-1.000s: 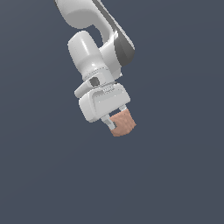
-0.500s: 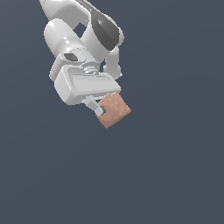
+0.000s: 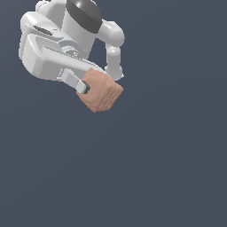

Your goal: Pick up the object and move it to a goal position.

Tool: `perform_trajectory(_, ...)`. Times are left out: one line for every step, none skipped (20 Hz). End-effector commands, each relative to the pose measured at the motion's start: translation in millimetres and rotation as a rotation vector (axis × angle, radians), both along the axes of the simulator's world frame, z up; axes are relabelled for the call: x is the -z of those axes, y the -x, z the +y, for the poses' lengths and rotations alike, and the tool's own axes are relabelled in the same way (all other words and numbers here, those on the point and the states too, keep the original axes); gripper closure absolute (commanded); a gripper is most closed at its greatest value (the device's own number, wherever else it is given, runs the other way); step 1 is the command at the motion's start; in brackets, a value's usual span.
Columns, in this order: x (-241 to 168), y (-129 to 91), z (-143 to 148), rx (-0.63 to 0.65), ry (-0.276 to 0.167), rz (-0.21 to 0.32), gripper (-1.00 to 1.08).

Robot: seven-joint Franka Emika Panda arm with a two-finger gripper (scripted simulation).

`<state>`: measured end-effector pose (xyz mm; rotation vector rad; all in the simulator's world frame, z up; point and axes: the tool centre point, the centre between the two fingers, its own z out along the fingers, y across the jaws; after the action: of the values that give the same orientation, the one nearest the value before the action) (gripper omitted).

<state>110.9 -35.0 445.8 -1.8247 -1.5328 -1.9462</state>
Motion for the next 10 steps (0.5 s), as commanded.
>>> perform_trajectory(-12,1,-5,-0.022,-0.016,-0.038,1.08)
perform_trajectory(-16,2,-7,-0.03,-0.022,-0.05,1.08)
perform_trajectory(-20,2,-9,-0.037,-0.027,-0.061,1.08)
perform_trajectory(-23,2,-10,-0.044,-0.032,-0.071,1.08)
perform_trajectory(-26,3,-11,-0.05,-0.036,-0.08,1.08)
perform_trajectory(-29,3,-12,-0.055,-0.04,-0.089,1.08)
perform_trajectory(-31,3,-13,-0.06,-0.044,-0.096,1.08)
perform_trajectory(-33,4,-14,-0.064,-0.047,-0.102,1.08)
perform_trajectory(-35,4,-15,-0.068,-0.049,-0.107,1.08)
perform_trajectory(-36,4,-15,-0.071,-0.051,-0.111,1.08)
